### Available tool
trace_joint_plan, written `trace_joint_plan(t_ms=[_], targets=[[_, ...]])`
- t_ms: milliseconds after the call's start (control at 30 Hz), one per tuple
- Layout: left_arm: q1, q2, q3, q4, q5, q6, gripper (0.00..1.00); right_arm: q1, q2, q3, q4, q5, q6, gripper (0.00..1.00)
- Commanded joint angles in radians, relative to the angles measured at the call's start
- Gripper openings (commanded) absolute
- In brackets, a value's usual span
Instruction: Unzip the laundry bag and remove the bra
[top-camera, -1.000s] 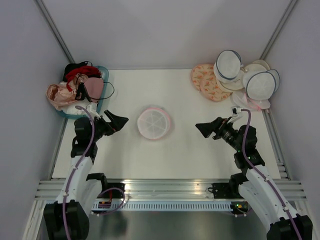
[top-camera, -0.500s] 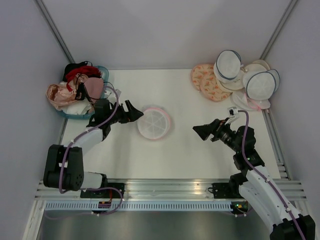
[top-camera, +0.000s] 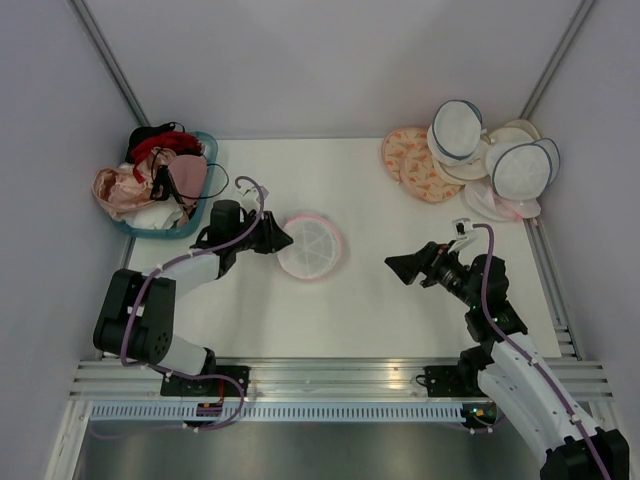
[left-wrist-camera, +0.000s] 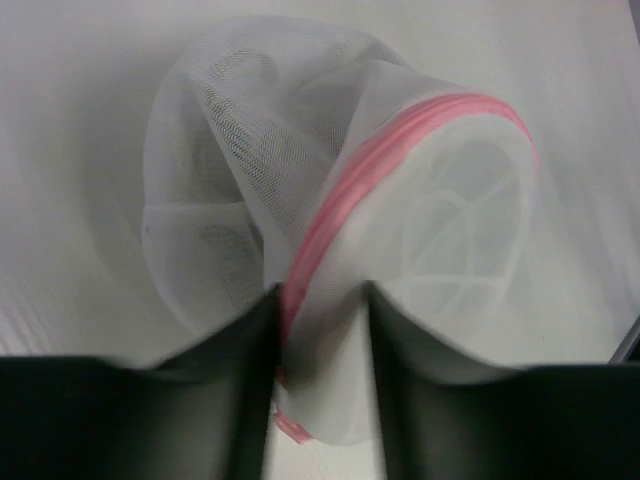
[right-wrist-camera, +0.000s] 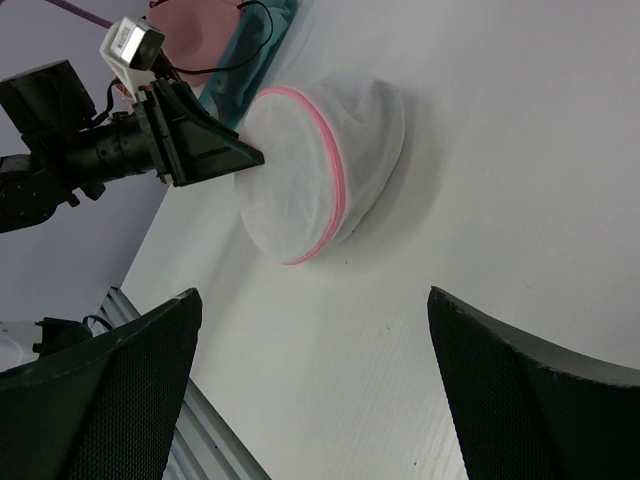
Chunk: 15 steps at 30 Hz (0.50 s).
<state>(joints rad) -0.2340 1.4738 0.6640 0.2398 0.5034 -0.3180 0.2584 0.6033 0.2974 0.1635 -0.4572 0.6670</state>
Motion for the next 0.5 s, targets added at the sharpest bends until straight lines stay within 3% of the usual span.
trace_joint_plan(t_ms=[0,67,200,300,400,467], targets=[[-0.008,-0.004,-0.003,0.070,0.110,0.071,0.28,0.005,0.009,-0.015,0.022,0.006,0.017,0.98],[-0.013,0.008,0.020,0.052,0.113,0.073,0.02,0.002,0.009,-0.017,0.022,0.006,0.020,0.98],[-0.024,0.019,0.042,0.039,0.158,0.025,0.02,0.004,0.001,-0.011,0.010,0.015,0.014,0.98],[-0.050,-0.003,0.026,0.074,0.138,-0.097,0.02,0.005,0.007,0.008,-0.015,0.020,0.002,0.98],[-0.068,-0.078,-0.148,0.272,0.037,-0.376,0.02,0.005,0.010,0.016,-0.038,0.035,-0.017,0.98],[-0.100,-0.139,-0.258,0.467,-0.121,-0.619,0.02,0.007,0.009,0.019,-0.039,0.041,-0.026,0.98]])
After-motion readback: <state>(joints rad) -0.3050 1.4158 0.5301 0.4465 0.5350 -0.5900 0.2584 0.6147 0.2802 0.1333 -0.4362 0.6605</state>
